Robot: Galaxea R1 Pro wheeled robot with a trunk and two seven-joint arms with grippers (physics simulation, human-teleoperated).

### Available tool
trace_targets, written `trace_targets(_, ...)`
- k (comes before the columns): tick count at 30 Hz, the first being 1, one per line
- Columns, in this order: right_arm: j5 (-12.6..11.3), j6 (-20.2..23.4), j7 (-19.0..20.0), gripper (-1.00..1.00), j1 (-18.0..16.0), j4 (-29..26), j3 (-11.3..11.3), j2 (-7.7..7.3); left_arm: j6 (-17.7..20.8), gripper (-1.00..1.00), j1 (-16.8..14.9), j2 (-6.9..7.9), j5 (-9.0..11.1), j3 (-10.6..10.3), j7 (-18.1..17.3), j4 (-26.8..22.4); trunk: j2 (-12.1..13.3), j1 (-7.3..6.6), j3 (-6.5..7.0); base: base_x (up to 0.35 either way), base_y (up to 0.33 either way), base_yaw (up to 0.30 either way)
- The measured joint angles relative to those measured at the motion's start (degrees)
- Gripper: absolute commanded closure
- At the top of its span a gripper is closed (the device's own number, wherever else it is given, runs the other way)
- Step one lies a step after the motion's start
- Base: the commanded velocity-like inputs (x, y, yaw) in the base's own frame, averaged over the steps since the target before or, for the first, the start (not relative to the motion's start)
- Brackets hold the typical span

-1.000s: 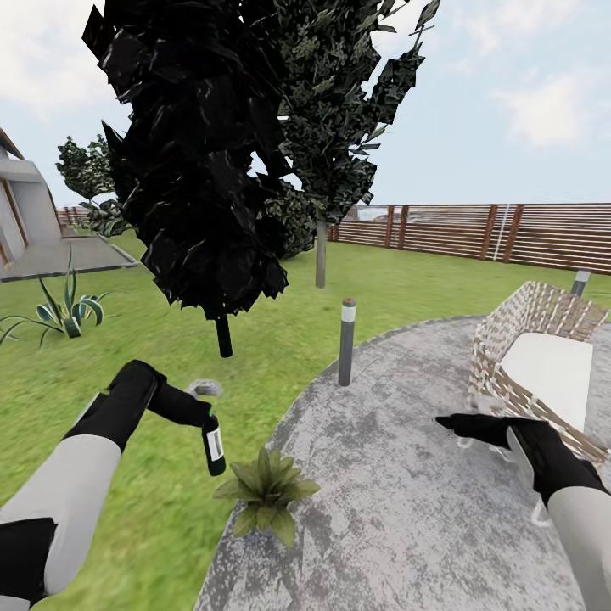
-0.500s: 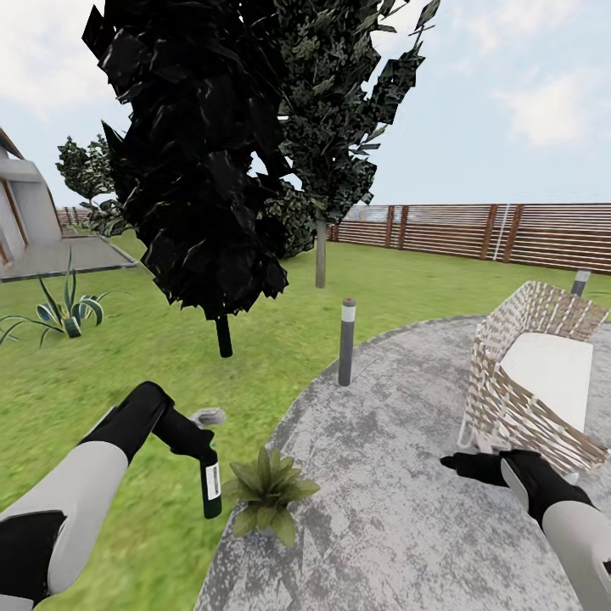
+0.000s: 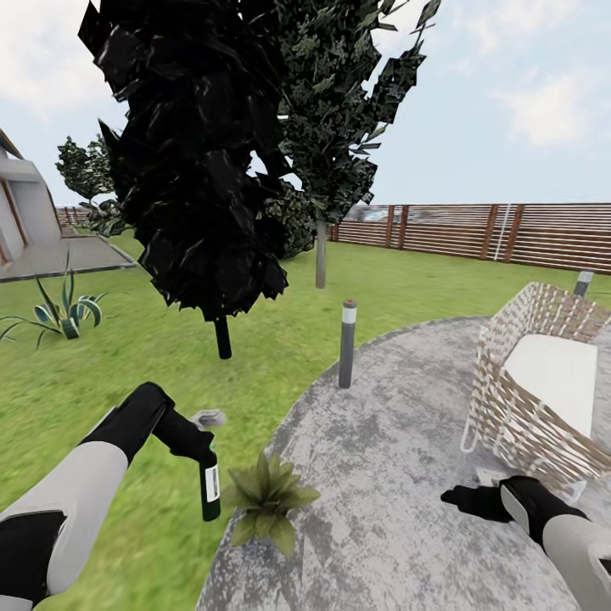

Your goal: Pick up the pesticide atomizer in the garden and spray insectifuge to fully cover both potted plants in the garden.

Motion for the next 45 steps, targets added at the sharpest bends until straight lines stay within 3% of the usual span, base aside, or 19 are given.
trace_targets(13,0.05,-0.09,0.03,-1.00,0.00,0.59,-0.01,0.01,0.00,1.00,0.00,-0.08,0.00,-0.15,0.00,0.13,0.00,0.00,0.00,0.314,0.000,0.000)
trace_targets(16,0.09,-0.08,0.03,-1.00,0.00,0.62,-0.01,-0.01,0.05,1.00,0.00,-0.08,-0.01,-0.30,-0.01,0.25,0.00,0.03,0.00,0.034,0.000,0.000)
trace_targets(20,-0.07,-0.06,0.04,-1.00,0.00,0.59,-0.02,-0.02,0.05,1.00,0.00,-0.05,-0.19,-2.61,-0.05,3.73,0.00,0.03,0.00,0.004,0.000,0.000)
trace_targets(25,-0.07,-0.07,0.04,-1.00,0.00,0.58,-0.01,-0.02,0.03,1.00,-0.01,-0.07,-0.27,-4.48,-0.07,4.57,0.00,0.03,-0.25,0.000,0.000,0.000)
trace_targets(32,-0.03,-0.08,0.06,-1.00,0.00,0.59,-0.01,-0.02,0.03,1.00,0.01,-0.07,-0.29,-4.84,-0.07,4.87,0.00,0.03,-0.86,0.000,0.000,0.000)
trace_targets(38,-0.03,-0.08,0.04,-1.00,0.00,0.62,-0.01,0.03,-0.11,1.00,0.07,-0.10,-0.40,-4.90,-0.01,9.65,0.00,0.03,-1.41,0.000,0.000,0.000)
trace_targets(45,-0.03,-0.09,0.03,-1.00,0.00,0.62,-0.01,0.00,-0.15,1.00,0.07,-0.07,-0.42,-4.95,0.01,10.54,0.00,0.03,-2.04,0.000,0.000,0.000)
